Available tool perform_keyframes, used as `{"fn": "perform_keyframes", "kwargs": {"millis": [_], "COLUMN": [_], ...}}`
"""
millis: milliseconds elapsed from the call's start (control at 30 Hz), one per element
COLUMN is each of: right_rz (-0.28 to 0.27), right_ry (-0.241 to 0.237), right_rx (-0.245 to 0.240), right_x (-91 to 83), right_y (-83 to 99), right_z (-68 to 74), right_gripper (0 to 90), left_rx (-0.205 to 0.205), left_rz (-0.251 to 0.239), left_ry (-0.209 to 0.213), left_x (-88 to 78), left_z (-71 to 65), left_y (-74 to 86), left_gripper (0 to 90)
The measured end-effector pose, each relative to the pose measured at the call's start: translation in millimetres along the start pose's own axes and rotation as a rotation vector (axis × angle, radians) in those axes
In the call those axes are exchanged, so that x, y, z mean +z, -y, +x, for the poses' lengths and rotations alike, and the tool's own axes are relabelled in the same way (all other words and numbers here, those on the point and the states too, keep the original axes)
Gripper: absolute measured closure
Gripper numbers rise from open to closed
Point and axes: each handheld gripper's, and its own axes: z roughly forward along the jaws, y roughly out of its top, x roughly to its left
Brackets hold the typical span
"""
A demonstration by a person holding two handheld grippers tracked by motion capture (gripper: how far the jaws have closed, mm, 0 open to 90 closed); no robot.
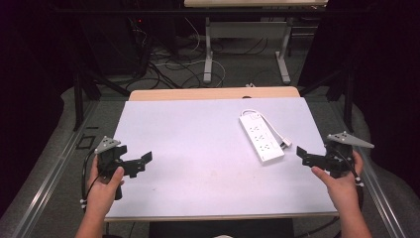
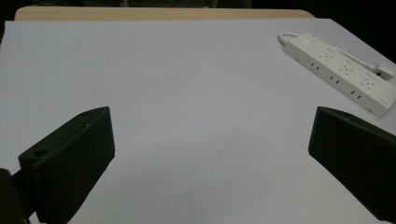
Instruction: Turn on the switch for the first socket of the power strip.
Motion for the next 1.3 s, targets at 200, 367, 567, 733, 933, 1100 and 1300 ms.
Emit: {"fn": "perform_keyframes", "kwargs": {"millis": [200,367,567,733,933,1100,1300], "right_rz": [0.029,0.02,0.001,-0.001,0.015,0.024,0.067], "right_ry": [-0.029,-0.026,-0.048,-0.053,-0.056,-0.053,-0.079], "right_rx": [0.028,0.019,0.013,0.006,-0.026,-0.046,-0.069], "right_x": [7.3,11.2,12.1,14.0,18.1,18.8,19.7], "right_y": [7.5,10.9,10.9,11.0,9.0,5.7,1.3], "right_z": [-0.5,2.0,4.1,7.9,15.3,19.0,21.5], "right_gripper": [0.0,0.0,0.0,0.0,0.0,0.0,0.0], "left_rx": [0.015,0.014,0.017,0.009,0.01,0.005,0.01], "left_rz": [0.006,0.016,0.028,0.025,0.024,0.019,0.026], "left_ry": [-0.008,-0.007,-0.014,-0.021,-0.024,-0.022,-0.021], "left_x": [0.9,1.9,1.8,0.4,-0.8,-1.3,-1.0], "left_z": [1.0,2.2,2.2,2.7,2.1,2.3,0.6], "left_y": [0.9,2.4,4.3,4.8,5.2,4.9,4.8], "left_gripper": [0.5,0.6,1.0,1.2,1.5,1.6,1.7]}}
